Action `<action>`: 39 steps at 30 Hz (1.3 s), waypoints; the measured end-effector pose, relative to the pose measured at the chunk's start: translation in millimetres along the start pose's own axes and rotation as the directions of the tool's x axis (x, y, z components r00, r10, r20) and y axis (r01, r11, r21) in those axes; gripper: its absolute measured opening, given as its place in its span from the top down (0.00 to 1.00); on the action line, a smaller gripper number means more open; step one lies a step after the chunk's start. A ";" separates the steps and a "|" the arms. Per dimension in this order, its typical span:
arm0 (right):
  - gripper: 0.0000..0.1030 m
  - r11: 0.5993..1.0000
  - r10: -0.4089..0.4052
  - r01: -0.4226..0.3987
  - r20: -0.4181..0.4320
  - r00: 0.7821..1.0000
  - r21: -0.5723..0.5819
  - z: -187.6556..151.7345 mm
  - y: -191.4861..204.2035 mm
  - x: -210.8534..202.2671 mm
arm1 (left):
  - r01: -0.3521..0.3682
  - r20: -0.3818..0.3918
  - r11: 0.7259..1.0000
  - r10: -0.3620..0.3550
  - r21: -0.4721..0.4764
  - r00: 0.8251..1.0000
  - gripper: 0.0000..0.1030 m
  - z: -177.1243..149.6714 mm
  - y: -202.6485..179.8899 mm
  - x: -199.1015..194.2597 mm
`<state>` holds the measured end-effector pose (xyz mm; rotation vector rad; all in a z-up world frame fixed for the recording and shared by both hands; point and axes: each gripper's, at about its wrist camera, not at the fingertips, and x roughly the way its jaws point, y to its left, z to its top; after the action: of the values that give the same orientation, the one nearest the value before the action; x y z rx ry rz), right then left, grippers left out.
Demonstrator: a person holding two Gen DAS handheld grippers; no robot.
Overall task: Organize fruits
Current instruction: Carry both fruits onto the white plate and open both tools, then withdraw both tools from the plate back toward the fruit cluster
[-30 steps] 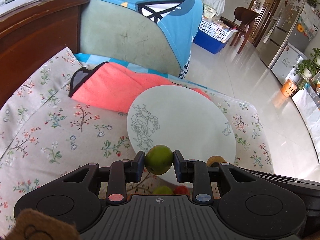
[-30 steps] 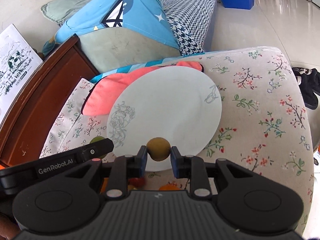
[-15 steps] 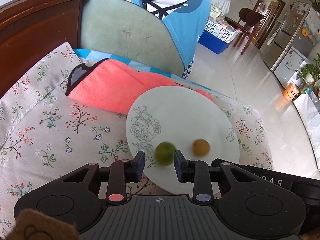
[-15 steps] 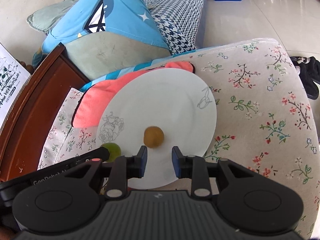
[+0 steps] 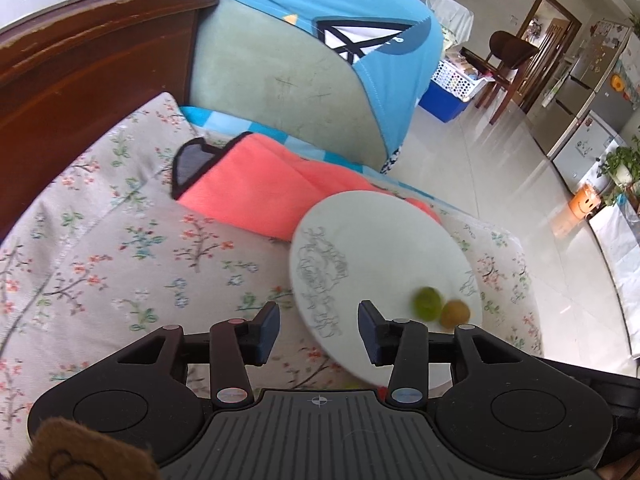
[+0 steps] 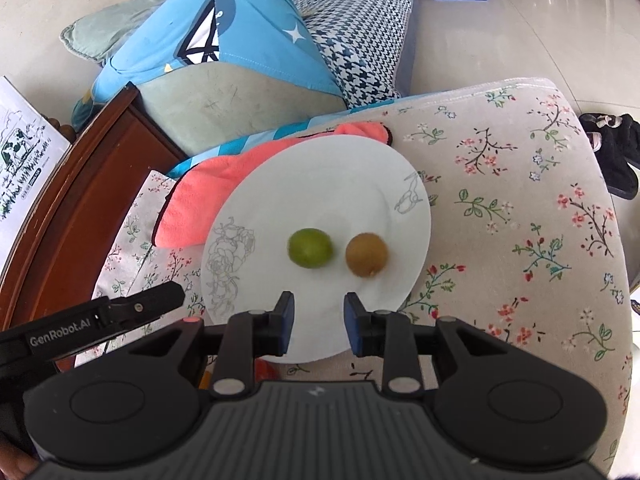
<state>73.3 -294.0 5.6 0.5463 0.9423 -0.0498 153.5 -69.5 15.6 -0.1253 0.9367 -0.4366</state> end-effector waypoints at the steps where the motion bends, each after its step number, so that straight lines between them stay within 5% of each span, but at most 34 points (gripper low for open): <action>1: 0.71 1.000 0.000 0.000 -0.001 1.000 -0.008 -1.4 0.4 -1.5 | -0.006 -0.002 1.000 0.006 0.002 1.000 0.59 -1.0 3.0 -2.0; 18: 0.70 0.999 -0.033 0.031 -0.051 0.998 -0.043 -25.6 -5.6 -14.3 | -0.047 -0.033 0.999 0.047 0.006 0.998 0.59 -22.3 34.9 -23.1; 39: 0.67 0.998 0.001 0.004 -0.083 0.997 0.064 -39.4 -11.7 -15.7 | -0.080 -0.090 0.997 0.081 0.009 0.993 0.59 -49.0 50.9 -17.4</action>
<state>31.1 -288.8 -5.4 0.6110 1.0247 -0.0593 121.1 -12.1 -15.2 -0.0627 1.0260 -0.3723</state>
